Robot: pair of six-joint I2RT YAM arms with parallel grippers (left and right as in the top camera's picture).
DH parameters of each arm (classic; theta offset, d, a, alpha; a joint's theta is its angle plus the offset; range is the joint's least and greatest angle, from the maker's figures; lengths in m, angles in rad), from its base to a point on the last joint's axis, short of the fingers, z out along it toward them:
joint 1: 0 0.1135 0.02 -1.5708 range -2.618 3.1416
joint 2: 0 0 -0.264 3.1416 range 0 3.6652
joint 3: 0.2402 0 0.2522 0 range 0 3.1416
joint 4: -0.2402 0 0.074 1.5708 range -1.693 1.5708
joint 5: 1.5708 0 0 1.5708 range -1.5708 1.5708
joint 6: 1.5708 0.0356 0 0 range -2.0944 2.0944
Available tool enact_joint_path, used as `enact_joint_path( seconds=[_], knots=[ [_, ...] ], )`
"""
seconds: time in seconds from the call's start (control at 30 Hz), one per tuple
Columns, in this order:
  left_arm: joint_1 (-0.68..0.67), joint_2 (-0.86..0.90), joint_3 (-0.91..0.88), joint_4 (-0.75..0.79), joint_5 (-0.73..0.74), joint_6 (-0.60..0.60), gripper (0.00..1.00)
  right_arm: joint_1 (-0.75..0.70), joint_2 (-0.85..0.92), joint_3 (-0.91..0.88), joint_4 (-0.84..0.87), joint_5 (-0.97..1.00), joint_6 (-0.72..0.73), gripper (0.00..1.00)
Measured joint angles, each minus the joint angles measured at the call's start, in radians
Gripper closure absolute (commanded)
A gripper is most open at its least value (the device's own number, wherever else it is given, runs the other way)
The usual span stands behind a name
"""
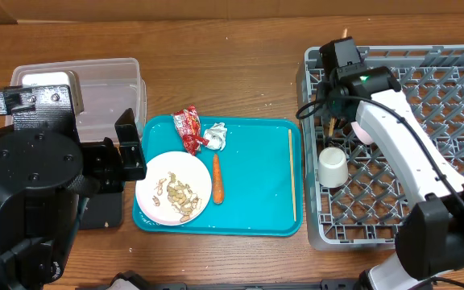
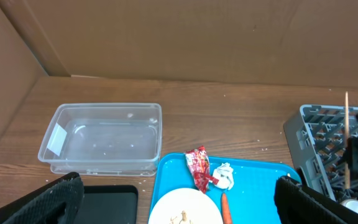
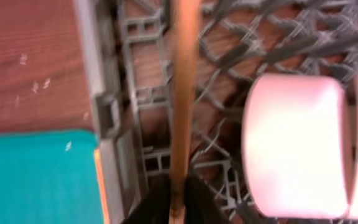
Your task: Sort waste into correct bins and load items into the dishwasher
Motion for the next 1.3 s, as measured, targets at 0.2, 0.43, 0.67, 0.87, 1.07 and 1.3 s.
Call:
enact_joint_path(
  seconds=[0.2,0.43,0.67,0.87,1.07,1.3],
  knots=[
    [0.000,0.000,0.000,0.000,0.000,0.000,0.00,0.048,0.000,0.000,-0.067,-0.040,-0.046,0.60],
    [0.000,0.000,0.000,0.000,0.000,0.000,0.00,0.144,-0.049,0.000,-0.156,-0.093,-0.037,0.60],
    [0.000,0.000,0.000,0.000,0.000,0.000,0.00,0.314,-0.071,-0.089,-0.099,-0.135,0.021,0.62],
    [0.000,0.000,0.000,0.000,0.000,0.000,0.00,0.343,0.007,-0.287,0.044,-0.136,0.073,0.65],
    [0.000,0.000,0.000,0.000,0.000,0.000,0.00,0.343,0.044,-0.373,0.152,-0.069,0.090,0.65],
    [0.000,0.000,0.000,0.000,0.000,0.000,0.00,0.347,0.037,-0.446,0.240,-0.044,0.098,0.65]
  ],
)
